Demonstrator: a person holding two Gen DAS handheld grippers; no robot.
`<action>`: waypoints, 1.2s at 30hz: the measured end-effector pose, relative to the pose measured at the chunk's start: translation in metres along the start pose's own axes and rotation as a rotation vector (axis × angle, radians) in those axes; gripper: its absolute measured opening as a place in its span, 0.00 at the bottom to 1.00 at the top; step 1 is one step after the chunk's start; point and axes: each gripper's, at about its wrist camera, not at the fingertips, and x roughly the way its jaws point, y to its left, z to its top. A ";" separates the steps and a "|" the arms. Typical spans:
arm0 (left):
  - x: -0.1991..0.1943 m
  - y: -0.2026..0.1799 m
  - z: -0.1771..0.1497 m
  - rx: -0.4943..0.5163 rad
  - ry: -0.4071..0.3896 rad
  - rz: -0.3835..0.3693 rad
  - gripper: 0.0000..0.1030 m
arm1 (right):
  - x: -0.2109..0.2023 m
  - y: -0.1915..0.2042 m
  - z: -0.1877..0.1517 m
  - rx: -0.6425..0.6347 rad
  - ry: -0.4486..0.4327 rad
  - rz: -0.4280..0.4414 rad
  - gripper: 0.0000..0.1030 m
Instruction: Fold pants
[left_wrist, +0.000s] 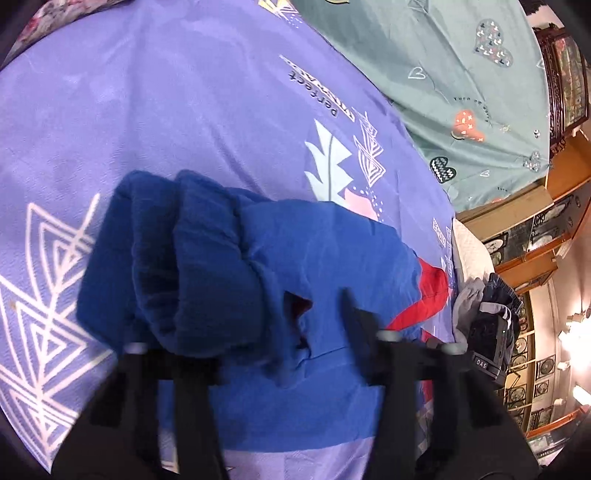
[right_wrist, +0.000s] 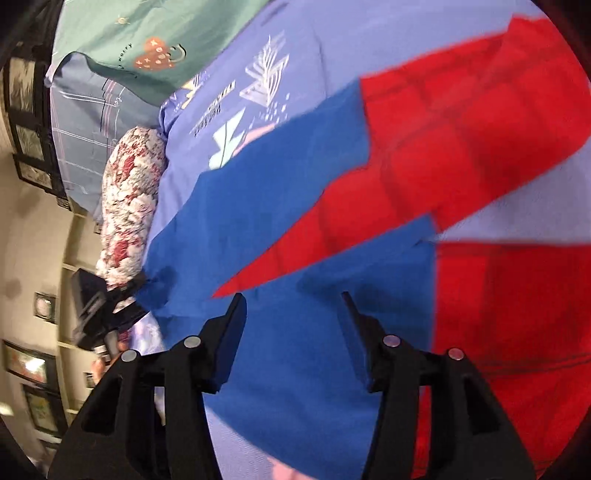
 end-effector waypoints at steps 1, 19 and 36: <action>-0.002 -0.005 0.002 0.009 -0.009 -0.014 0.14 | 0.002 0.003 -0.003 0.008 0.015 0.018 0.52; -0.042 -0.003 0.014 0.041 -0.072 -0.042 0.13 | -0.034 0.046 -0.013 -0.155 -0.212 0.021 0.04; -0.027 0.025 -0.024 0.236 0.052 0.222 0.13 | -0.012 0.063 -0.088 -0.364 0.012 -0.090 0.04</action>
